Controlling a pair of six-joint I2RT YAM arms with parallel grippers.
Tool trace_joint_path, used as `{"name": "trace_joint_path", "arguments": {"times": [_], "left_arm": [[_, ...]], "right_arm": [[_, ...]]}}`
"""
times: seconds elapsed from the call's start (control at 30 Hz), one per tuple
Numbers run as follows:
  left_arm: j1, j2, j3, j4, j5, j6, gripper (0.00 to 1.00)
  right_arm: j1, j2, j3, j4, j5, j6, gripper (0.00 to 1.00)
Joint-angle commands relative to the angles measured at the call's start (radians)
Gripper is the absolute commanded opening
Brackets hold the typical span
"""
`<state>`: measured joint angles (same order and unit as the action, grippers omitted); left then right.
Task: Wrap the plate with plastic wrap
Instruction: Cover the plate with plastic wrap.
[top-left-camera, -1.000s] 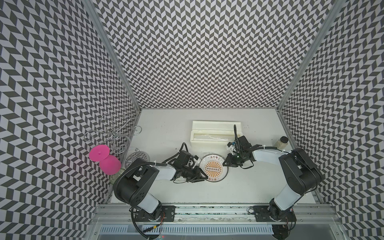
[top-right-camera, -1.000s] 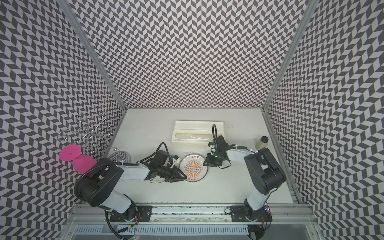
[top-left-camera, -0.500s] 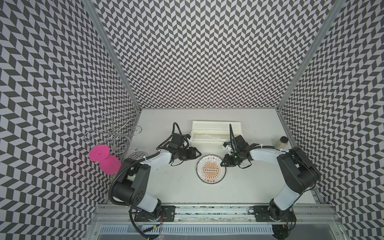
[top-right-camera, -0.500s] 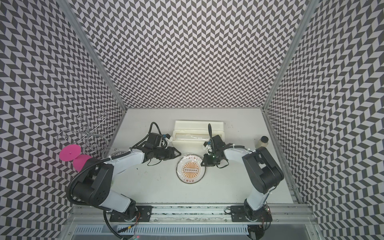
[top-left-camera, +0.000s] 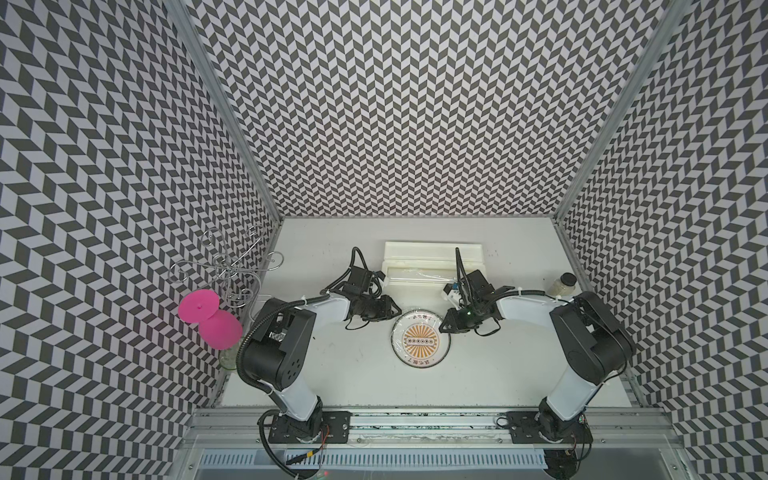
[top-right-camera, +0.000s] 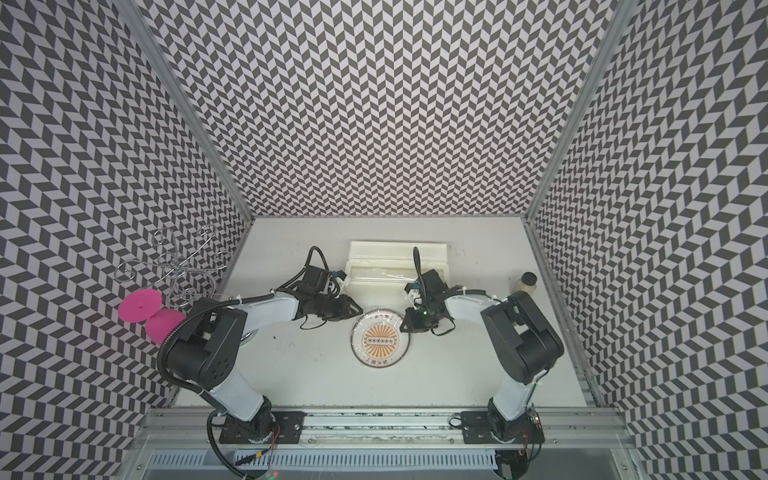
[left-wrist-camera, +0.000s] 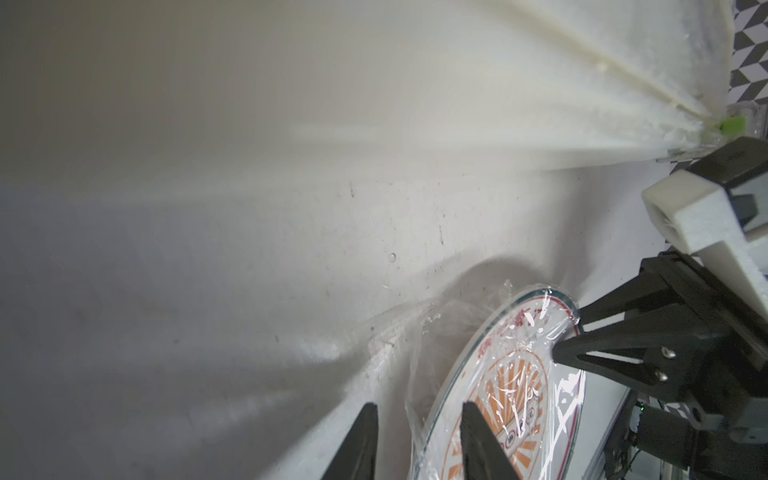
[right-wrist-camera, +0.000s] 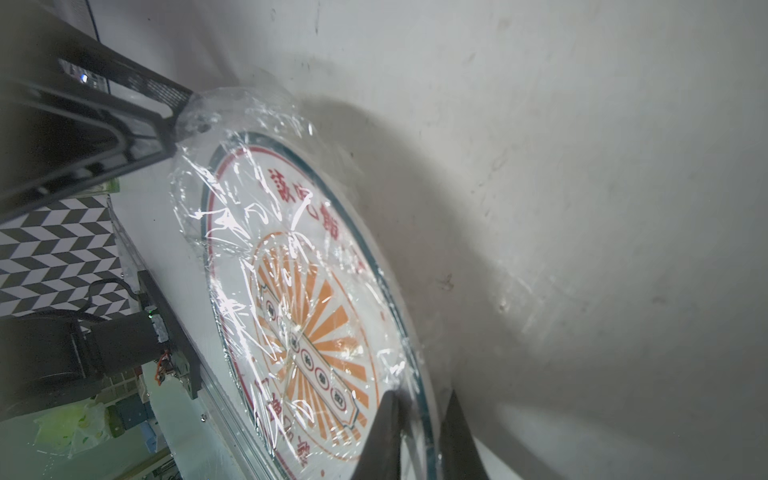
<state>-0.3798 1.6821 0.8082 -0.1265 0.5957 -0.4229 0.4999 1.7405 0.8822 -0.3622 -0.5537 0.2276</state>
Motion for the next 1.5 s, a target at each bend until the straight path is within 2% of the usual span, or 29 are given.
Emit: {"name": "trace_joint_path", "arguments": {"times": [0.0, 0.07, 0.3, 0.5, 0.6, 0.8, 0.97, 1.1, 1.23, 1.33, 1.47], "left_arm": [[-0.004, 0.038, -0.012, 0.037, 0.031, -0.028, 0.30], [-0.003, 0.052, -0.012, 0.049, 0.038, -0.038, 0.26], [0.032, 0.062, -0.027, 0.056, -0.012, -0.056, 0.00], [0.043, 0.057, -0.020, -0.026, -0.148, -0.005, 0.00], [0.009, 0.075, -0.014, -0.062, -0.196, 0.019, 0.00], [-0.064, 0.117, -0.004, -0.089, -0.182, 0.023, 0.00], [-0.071, 0.107, 0.014, -0.177, -0.197, 0.079, 0.00], [-0.050, 0.074, 0.011, -0.231, -0.226, 0.104, 0.00], [-0.011, 0.037, 0.008, -0.246, -0.215, 0.107, 0.08], [0.041, -0.012, 0.019, -0.265, -0.228, 0.102, 0.23], [0.122, -0.149, 0.037, -0.250, -0.255, 0.073, 0.43]], "right_arm": [[0.010, 0.060, -0.036, -0.068, 0.225, -0.056, 0.07], [0.010, 0.060, -0.040, -0.062, 0.227, -0.055, 0.06], [0.009, 0.049, -0.061, -0.029, 0.235, -0.053, 0.03], [0.006, 0.061, -0.069, -0.016, 0.242, -0.052, 0.02], [0.002, 0.051, -0.078, 0.011, 0.216, -0.044, 0.01], [-0.015, 0.010, -0.109, 0.100, 0.081, 0.007, 0.00], [-0.046, -0.040, -0.171, 0.210, -0.025, 0.052, 0.00], [-0.057, -0.084, -0.213, 0.272, -0.063, 0.065, 0.00], [-0.057, -0.107, -0.234, 0.303, -0.097, 0.066, 0.00], [-0.058, -0.118, -0.239, 0.310, -0.108, 0.066, 0.00], [-0.055, -0.127, -0.239, 0.311, -0.118, 0.070, 0.00]]}}
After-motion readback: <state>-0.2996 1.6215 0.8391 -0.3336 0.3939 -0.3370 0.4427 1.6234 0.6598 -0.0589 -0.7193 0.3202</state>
